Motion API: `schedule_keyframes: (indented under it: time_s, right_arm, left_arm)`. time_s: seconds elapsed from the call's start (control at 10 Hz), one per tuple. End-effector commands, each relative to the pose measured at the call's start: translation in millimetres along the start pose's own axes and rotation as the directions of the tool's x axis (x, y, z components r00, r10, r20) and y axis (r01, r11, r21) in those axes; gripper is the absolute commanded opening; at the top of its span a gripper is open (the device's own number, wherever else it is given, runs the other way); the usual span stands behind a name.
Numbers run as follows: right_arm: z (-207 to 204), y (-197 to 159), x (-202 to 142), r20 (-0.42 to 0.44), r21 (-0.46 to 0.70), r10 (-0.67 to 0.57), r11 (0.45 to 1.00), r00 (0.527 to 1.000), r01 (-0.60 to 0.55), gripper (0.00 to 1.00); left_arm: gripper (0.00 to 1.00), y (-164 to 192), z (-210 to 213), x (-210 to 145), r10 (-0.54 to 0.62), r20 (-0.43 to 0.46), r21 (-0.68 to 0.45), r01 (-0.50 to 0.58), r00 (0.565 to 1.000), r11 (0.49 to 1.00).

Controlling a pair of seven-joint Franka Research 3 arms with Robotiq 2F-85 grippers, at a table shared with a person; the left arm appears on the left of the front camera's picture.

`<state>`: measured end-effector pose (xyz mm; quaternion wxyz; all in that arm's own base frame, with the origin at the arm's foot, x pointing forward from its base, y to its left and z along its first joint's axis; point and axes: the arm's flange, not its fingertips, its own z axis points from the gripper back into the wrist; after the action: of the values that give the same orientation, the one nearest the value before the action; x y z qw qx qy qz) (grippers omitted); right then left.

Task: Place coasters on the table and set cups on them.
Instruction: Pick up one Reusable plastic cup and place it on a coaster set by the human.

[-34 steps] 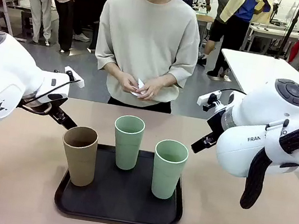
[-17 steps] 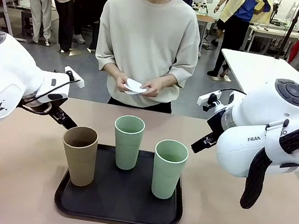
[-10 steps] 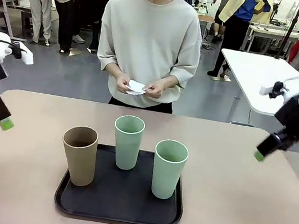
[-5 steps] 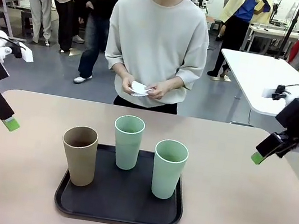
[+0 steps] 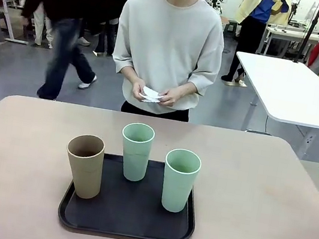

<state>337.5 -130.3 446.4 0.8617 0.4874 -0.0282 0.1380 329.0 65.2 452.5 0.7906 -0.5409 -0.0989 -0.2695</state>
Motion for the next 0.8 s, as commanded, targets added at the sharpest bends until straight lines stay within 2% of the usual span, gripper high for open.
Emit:
schedule_keyframes:
  time_s: [0.0, 0.1, 0.5, 0.7]
  right_arm:
    - [23, -9, 6, 0.098, 0.19, -0.184, 0.968, 0.978, 0.163, 1.0]
    - [33, -13, -2, 0.116, 0.215, -0.195, 0.962, 0.974, 0.168, 1.0]
    - [42, -23, -12, 0.137, 0.226, -0.224, 0.955, 0.965, 0.19, 1.0]
    - [43, -21, -13, 0.142, 0.218, -0.224, 0.957, 0.964, 0.19, 1.0]
  left_arm:
    - [1.0, 8, 28, 9, 0.206, 0.112, -0.11, -0.194, 0.972, 0.975]
    - [1.0, 7, 42, -3, 0.229, 0.146, -0.102, -0.215, 0.962, 0.971]
    - [1.0, 3, 68, -18, 0.301, 0.123, -0.014, -0.302, 0.946, 0.953]
    - [1.0, 4, 62, -12, 0.307, 0.127, 0.027, -0.313, 0.943, 0.95]
